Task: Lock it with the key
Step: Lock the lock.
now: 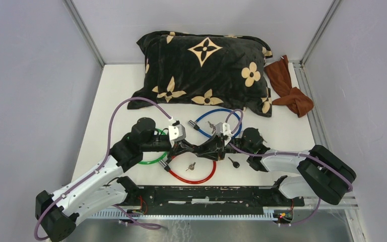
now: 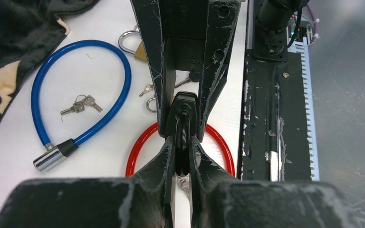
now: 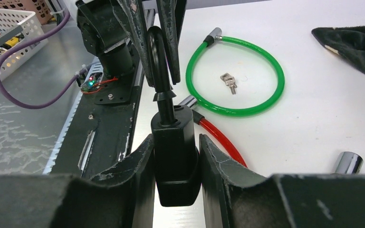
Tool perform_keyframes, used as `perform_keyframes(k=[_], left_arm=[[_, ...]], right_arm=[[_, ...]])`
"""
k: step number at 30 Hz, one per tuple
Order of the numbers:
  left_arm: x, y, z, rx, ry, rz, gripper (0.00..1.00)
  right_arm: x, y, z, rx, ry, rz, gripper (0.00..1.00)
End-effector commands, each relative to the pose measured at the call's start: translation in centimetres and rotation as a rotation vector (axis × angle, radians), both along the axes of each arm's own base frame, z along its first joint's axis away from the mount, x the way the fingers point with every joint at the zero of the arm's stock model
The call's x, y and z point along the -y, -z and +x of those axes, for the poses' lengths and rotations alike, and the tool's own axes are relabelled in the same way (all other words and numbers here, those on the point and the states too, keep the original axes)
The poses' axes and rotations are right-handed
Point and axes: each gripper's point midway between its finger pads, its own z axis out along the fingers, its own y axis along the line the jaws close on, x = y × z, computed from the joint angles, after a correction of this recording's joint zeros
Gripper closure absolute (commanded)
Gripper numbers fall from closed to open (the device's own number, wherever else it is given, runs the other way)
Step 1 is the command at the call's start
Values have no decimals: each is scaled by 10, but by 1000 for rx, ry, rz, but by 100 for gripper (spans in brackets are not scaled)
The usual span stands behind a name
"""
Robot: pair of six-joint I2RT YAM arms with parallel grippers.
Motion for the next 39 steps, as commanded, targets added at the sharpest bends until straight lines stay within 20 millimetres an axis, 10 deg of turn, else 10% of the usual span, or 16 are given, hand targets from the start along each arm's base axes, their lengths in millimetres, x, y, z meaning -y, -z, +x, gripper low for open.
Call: perform_keyframes(k=[1, 16, 29, 39], left_arm=[[6, -24, -6, -6, 29, -68, 86], [19, -17, 6, 11, 17, -115, 98], [-1, 57, 21, 186, 58, 145, 98], [-12, 86, 12, 216, 167, 271, 98]], right_arm=[[0, -51, -3, 123, -14, 150, 100], [1, -74, -13, 129, -39, 246, 100], [-25, -9, 25, 118, 49, 130, 100], [-38, 32, 24, 33, 20, 81, 70]])
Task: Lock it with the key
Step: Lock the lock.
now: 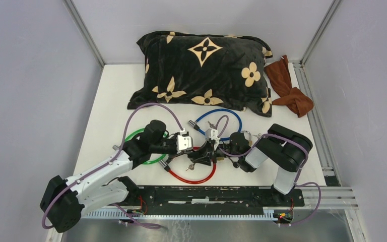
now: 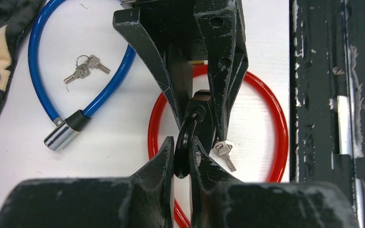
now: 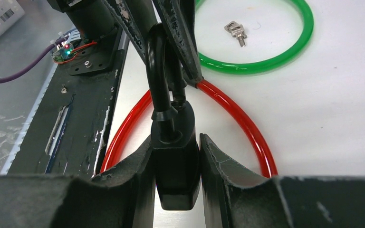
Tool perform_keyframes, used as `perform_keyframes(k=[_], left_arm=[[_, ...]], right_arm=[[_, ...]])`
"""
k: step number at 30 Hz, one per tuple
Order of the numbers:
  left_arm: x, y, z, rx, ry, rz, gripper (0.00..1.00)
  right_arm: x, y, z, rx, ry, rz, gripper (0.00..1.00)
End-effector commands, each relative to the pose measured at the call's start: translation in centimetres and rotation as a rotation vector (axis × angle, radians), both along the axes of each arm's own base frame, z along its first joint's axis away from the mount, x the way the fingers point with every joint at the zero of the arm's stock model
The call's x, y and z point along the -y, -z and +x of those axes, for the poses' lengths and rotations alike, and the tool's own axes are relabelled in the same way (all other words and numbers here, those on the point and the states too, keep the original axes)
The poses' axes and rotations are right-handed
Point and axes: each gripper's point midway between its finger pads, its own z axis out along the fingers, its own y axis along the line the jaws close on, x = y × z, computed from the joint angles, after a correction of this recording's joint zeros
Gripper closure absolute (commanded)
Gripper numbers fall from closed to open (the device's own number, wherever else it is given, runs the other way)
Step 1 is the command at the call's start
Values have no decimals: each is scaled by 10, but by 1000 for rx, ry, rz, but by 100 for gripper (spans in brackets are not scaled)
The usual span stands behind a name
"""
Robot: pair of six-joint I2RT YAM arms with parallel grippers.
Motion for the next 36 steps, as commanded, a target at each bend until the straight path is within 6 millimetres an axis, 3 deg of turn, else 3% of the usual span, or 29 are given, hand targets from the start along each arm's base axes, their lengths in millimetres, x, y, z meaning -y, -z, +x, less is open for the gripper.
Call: perform_keyframes(k=[1, 7, 12, 18, 36], left_arm=[[-4, 12, -8, 61, 114, 73, 98], [-3, 20, -9, 72, 133, 111, 98], [-2, 20, -9, 51, 125, 133, 98], [-1, 22, -7, 22, 95, 134, 98], [7, 24, -12, -48, 61, 108, 98]], right_arm=[[-16, -48, 18, 121, 19, 159, 66], [-22, -32, 27, 109, 26, 90, 41], [-16, -27, 24, 147, 12, 35, 36], [-8, -30, 18, 214, -1, -5, 48], [-22, -14, 14, 216, -34, -78, 71]])
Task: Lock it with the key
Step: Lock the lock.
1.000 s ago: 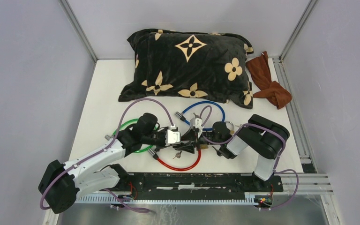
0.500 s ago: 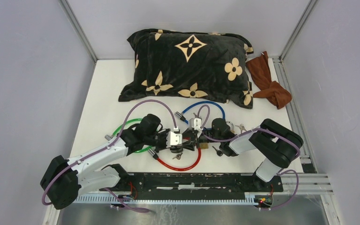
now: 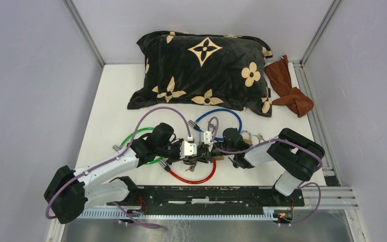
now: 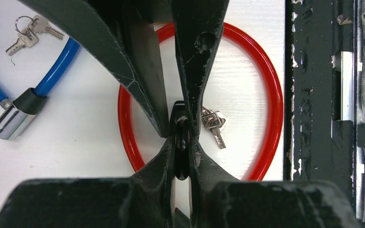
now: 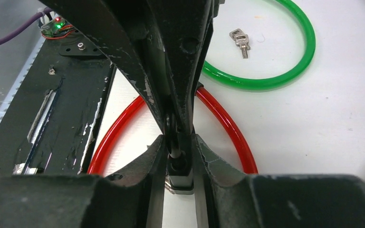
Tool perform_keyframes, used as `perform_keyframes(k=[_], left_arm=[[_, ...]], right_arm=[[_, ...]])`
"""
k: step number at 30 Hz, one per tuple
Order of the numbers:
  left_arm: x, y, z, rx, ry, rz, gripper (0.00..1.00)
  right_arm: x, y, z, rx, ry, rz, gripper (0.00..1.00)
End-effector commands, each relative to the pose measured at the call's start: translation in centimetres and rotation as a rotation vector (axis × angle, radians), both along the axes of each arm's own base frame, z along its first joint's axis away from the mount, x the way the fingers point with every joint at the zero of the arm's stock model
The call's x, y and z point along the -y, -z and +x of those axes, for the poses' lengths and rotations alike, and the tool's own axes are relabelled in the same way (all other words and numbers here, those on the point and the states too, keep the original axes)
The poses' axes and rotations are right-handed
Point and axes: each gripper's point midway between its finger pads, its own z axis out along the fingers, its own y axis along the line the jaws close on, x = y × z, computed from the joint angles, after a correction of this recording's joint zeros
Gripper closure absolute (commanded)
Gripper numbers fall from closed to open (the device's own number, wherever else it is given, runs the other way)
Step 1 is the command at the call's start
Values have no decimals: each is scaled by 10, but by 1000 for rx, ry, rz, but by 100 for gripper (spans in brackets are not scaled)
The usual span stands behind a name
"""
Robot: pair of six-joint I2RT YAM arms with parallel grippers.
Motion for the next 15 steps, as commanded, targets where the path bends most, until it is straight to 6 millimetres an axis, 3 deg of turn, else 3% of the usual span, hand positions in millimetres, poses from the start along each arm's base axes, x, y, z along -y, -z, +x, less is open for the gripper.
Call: perform_keyframes(k=[1, 6, 15], left_arm=[[18, -20, 1, -8, 1, -81, 98], [18, -20, 2, 12, 9, -84, 95], [16, -35, 2, 26, -15, -109, 79]], right_arm=[[-9, -8, 15, 50, 44, 17, 76], [-3, -7, 14, 74, 57, 10, 90], [2, 3, 14, 103, 62, -23, 96]])
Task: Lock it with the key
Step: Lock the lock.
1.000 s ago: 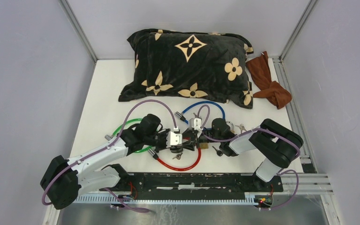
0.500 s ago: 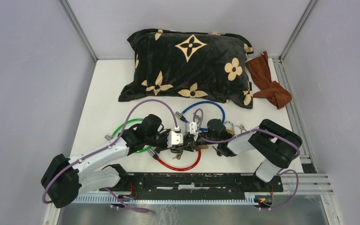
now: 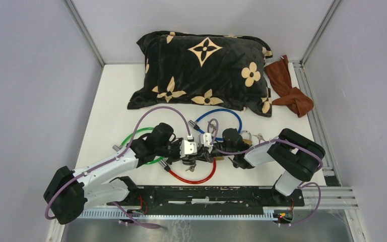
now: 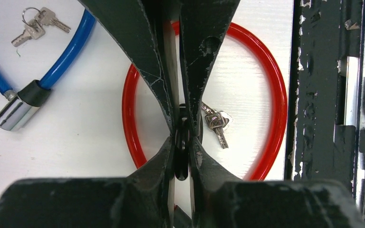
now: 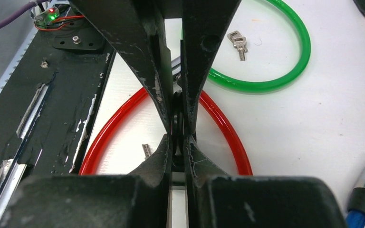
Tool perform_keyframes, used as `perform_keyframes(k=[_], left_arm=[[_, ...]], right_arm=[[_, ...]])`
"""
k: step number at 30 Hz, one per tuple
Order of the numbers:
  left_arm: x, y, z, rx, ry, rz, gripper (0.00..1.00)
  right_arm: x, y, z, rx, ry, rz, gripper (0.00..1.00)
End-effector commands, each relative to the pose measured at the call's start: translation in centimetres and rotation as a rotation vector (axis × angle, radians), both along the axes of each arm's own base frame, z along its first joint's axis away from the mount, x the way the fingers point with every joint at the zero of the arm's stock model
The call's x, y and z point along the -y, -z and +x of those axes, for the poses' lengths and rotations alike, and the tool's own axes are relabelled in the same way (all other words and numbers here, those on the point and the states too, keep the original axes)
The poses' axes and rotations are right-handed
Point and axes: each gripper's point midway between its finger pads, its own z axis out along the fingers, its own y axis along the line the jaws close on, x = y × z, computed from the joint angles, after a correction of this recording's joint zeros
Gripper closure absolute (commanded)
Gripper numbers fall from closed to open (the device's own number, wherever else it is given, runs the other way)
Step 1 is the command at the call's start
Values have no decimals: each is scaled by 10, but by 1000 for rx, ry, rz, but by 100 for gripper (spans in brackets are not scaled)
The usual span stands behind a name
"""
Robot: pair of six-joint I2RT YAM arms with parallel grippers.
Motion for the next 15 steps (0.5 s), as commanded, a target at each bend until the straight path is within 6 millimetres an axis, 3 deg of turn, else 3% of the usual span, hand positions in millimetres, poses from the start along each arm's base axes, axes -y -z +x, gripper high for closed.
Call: perform_keyframes(k=[1, 4, 7, 15], left_arm=[[16, -36, -1, 36, 26, -109, 75], [11, -41, -2, 35, 10, -100, 65], [8, -45, -1, 37, -12, -102, 61], [1, -30, 1, 39, -24, -63, 72]], right_arm=[[4, 1, 16, 54, 77, -16, 96], [6, 4, 16, 69, 79, -33, 97], [8, 6, 15, 74, 73, -41, 97], [7, 3, 12, 77, 59, -32, 97]])
